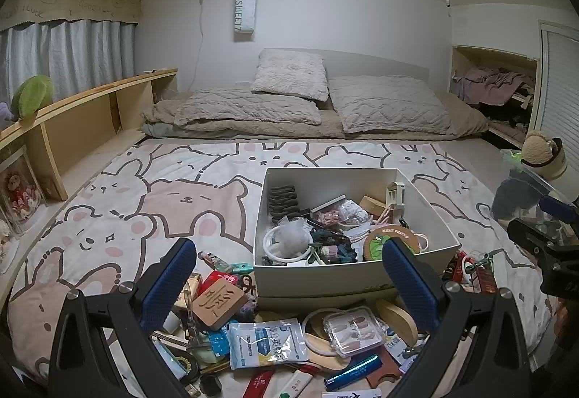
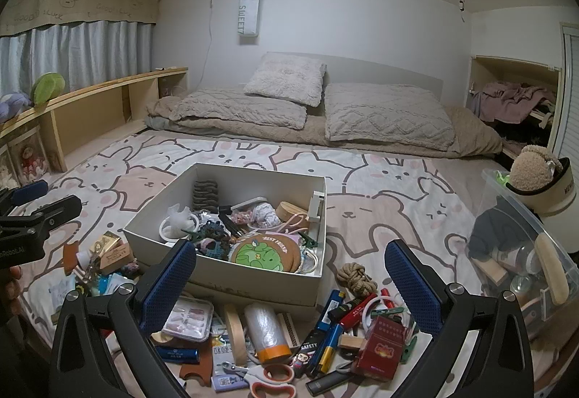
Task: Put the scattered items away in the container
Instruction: 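Move both tools toward the scattered items beside the white box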
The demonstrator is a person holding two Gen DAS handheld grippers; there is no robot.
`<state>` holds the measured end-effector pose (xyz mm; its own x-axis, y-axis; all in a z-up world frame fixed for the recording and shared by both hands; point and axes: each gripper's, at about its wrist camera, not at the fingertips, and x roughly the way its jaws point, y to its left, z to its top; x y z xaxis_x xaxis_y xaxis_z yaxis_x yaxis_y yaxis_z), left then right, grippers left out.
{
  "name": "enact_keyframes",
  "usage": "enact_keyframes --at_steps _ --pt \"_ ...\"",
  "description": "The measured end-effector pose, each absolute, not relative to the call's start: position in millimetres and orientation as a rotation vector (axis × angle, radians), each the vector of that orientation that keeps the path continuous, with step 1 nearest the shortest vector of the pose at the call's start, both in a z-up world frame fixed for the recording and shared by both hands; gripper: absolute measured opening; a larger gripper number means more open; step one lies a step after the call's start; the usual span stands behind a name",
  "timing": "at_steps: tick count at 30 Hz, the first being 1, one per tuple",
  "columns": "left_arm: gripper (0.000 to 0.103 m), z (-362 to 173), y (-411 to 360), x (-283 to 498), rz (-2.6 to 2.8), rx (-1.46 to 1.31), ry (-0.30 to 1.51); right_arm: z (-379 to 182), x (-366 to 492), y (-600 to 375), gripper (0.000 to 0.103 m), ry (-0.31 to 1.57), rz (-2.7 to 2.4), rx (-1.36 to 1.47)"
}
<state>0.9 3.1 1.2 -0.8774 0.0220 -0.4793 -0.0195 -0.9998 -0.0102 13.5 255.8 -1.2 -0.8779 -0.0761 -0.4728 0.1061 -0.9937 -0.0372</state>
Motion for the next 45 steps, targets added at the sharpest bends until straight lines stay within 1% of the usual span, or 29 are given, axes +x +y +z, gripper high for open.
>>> enact_keyframes --at_steps 12,21,27,30,38,42,45 --pt "0.103 0.3 5.7 1.2 3.024 -0.769 -0.010 -1.2 14.6 258.0 0.103 0.067 -2.951 0.731" --pt "0.103 3.1 8.8 4.1 3.047 -0.726 0.024 2.4 15.6 264.8 0.103 0.036 -2.956 0.709" --pt "0.103 14.0 5.2 9.0 3.065 -0.661 0.023 9.2 19.6 269.7 0.103 -0.041 -2.942 0.673" --pt "0.103 19.7 5.4 13.1 3.082 -0.632 0.037 16.5 24.8 270.7 0.103 -0.048 -2.949 0.636" --pt "0.103 35.3 3.2 23.5 3.106 -0.565 0.009 29.8 36.3 280.2 0.103 -0.088 -2.965 0.569" --pt "0.103 35.1 5.2 29.3 3.104 -0.550 0.064 31.3 39.9 287.2 0.103 -0.100 -2.975 0.553" --pt "0.103 30.3 3.9 31.0 3.060 -0.575 0.053 27.5 40.7 294.3 0.103 -0.133 -2.968 0.550"
